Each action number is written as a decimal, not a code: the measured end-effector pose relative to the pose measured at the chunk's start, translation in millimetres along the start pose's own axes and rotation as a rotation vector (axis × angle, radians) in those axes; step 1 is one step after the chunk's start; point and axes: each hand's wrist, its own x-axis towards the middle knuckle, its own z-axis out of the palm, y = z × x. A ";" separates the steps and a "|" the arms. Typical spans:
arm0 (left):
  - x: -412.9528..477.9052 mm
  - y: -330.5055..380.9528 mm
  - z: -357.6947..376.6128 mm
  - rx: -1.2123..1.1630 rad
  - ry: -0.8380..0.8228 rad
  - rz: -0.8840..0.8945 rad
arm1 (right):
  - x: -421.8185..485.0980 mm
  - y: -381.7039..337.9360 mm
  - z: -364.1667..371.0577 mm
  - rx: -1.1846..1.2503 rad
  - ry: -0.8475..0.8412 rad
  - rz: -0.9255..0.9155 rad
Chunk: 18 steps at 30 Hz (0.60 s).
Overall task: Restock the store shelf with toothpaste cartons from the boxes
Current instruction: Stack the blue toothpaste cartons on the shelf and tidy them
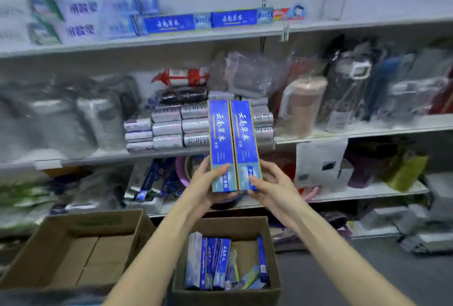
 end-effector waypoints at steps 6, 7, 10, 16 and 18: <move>-22.7 111.0 19.6 0.014 -0.068 0.201 | -7.3 -87.9 73.5 -0.069 -0.064 -0.228; -22.9 124.6 19.8 0.010 -0.079 0.221 | -6.8 -96.6 83.3 -0.075 -0.071 -0.265; -14.8 166.8 15.0 0.019 -0.103 0.276 | 4.6 -123.5 112.0 -0.091 -0.086 -0.343; 29.8 274.9 -14.8 0.014 -0.121 0.402 | 70.1 -198.1 152.7 -0.204 0.043 -0.521; 48.8 308.1 -28.5 0.036 -0.099 0.445 | 93.6 -221.2 154.7 -0.280 0.116 -0.592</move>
